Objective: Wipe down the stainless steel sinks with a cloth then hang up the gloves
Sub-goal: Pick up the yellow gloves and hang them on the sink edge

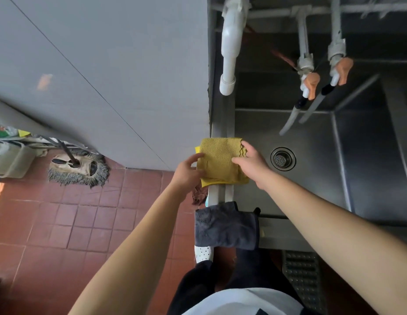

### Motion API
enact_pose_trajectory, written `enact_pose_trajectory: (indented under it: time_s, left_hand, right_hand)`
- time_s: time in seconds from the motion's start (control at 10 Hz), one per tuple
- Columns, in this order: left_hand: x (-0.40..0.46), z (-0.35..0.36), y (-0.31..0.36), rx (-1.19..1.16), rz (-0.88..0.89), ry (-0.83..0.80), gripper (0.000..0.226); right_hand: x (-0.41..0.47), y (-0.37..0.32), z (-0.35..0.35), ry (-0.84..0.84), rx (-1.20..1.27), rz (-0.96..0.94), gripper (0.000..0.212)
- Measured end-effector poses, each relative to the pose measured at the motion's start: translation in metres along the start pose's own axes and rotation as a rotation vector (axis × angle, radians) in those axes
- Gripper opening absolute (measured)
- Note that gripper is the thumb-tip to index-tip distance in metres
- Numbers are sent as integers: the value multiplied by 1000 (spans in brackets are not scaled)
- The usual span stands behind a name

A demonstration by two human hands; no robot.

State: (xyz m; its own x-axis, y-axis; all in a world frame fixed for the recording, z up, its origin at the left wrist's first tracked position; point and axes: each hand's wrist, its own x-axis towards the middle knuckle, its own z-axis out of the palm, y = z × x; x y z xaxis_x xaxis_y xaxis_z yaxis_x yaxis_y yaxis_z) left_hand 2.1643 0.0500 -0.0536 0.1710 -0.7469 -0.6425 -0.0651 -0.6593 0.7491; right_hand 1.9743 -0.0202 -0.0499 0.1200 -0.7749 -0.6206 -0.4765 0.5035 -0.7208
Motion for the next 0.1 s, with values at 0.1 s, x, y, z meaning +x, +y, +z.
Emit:
enact_pose_trajectory:
  time_s: [0.1]
  left_hand:
    - [-7,-3,1,47,19,-44,61]
  right_hand:
    - [-12,2,-8,-5,-3,-43,72]
